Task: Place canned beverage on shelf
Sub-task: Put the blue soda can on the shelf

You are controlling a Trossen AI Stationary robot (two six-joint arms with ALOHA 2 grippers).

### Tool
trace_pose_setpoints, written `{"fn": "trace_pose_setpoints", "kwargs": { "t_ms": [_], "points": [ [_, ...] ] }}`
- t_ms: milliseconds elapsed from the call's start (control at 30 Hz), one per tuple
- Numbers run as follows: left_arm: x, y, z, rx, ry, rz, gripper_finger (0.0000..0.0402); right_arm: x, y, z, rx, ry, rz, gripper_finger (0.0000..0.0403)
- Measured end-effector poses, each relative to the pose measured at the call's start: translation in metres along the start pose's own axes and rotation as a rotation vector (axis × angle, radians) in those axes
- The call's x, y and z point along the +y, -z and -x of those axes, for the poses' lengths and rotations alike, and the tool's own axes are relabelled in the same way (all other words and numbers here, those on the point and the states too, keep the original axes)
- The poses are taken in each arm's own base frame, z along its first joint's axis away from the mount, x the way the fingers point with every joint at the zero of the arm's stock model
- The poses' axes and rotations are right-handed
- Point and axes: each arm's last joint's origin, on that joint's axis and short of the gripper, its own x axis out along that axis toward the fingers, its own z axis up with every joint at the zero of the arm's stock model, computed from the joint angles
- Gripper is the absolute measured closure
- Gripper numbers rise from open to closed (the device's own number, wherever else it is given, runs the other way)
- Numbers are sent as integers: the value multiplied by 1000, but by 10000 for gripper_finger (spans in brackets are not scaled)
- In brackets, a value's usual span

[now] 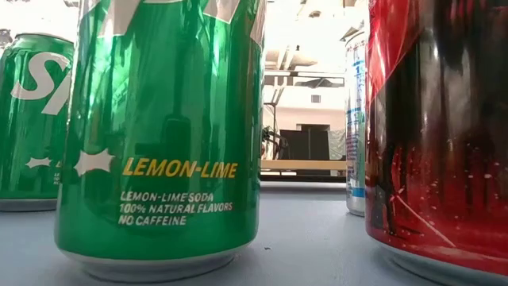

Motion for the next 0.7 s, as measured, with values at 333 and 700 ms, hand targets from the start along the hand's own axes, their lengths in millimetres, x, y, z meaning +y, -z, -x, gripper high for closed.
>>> {"fn": "trace_pose_setpoints", "kwargs": {
  "t_ms": [333, 700],
  "points": [
    [25, 29, -36, 52, 94, -44, 193, -8, -10, -10, 5, 49, 41, 78],
    [48, 31, -39, 133, 112, -111, 193, -16, -20, -19, 1, 75, 88, 78]
  ]
}}
